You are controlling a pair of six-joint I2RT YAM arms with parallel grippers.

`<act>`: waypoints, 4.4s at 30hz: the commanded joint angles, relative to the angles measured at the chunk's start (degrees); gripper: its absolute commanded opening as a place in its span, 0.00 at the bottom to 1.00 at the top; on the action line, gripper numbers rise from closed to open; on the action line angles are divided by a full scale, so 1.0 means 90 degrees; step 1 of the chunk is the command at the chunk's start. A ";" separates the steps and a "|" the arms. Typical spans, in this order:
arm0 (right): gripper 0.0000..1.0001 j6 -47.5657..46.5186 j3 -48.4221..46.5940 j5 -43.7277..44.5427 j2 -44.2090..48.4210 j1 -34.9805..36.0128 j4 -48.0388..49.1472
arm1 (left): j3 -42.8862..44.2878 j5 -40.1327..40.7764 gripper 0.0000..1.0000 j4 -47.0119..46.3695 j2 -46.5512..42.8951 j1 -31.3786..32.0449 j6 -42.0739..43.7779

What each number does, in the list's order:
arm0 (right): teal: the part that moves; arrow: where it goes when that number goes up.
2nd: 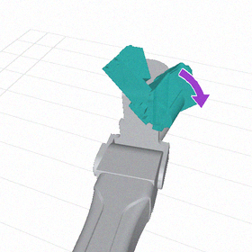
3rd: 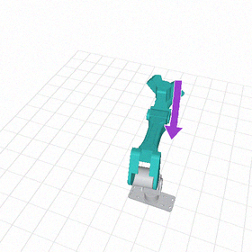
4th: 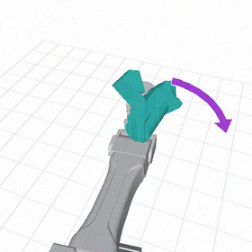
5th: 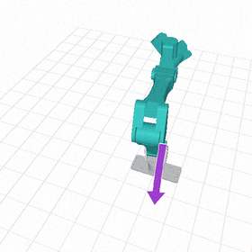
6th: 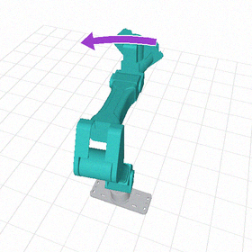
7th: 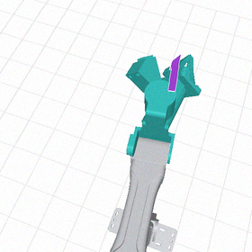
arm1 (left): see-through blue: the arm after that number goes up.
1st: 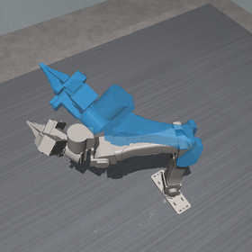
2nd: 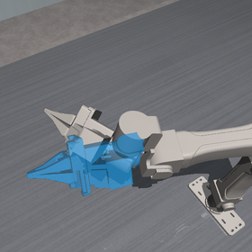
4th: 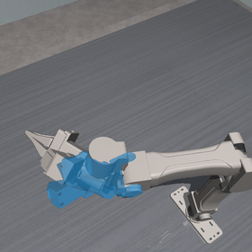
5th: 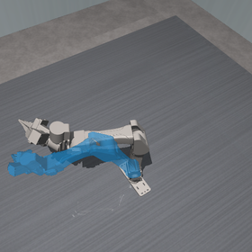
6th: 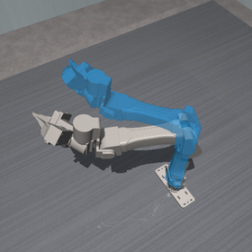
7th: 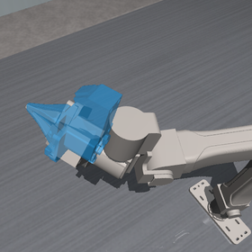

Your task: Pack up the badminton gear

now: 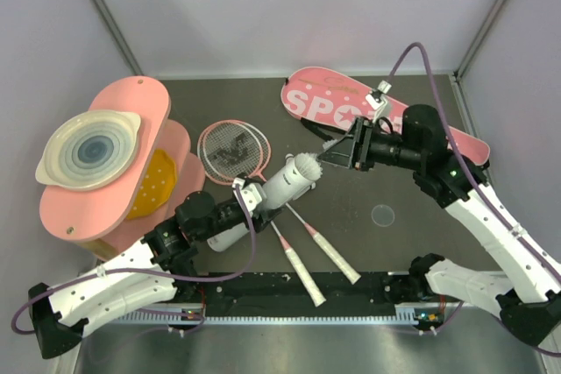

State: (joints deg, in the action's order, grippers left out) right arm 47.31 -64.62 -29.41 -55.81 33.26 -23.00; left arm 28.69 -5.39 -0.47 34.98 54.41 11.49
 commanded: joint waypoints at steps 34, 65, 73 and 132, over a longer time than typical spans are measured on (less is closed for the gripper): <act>0.99 -0.1519 -0.1043 0.3512 0.0684 0.0389 -0.1574 | 0.0631 -0.0037 0.10 -0.0250 0.0166 -0.0020 -0.0115; 0.81 0.1863 -0.3806 0.4889 -0.6757 -0.1127 -0.2874 | 0.0162 0.0150 0.12 -0.0553 -0.0342 -0.0020 0.0384; 0.56 0.1960 -0.3631 0.4840 -0.6933 -0.1127 -0.2913 | 0.0133 0.0081 0.11 -0.0504 -0.0381 -0.0020 0.0384; 0.72 -0.0647 -0.4869 0.6568 -0.7214 0.0045 -0.3038 | 0.0035 0.0071 0.12 -0.0573 -0.0293 -0.0020 0.0365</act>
State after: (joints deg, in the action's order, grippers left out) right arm 42.26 -100.44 22.61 -115.92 32.29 -43.97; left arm 28.69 -4.05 -1.30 33.41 54.41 14.70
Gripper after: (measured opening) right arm 0.742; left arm 0.685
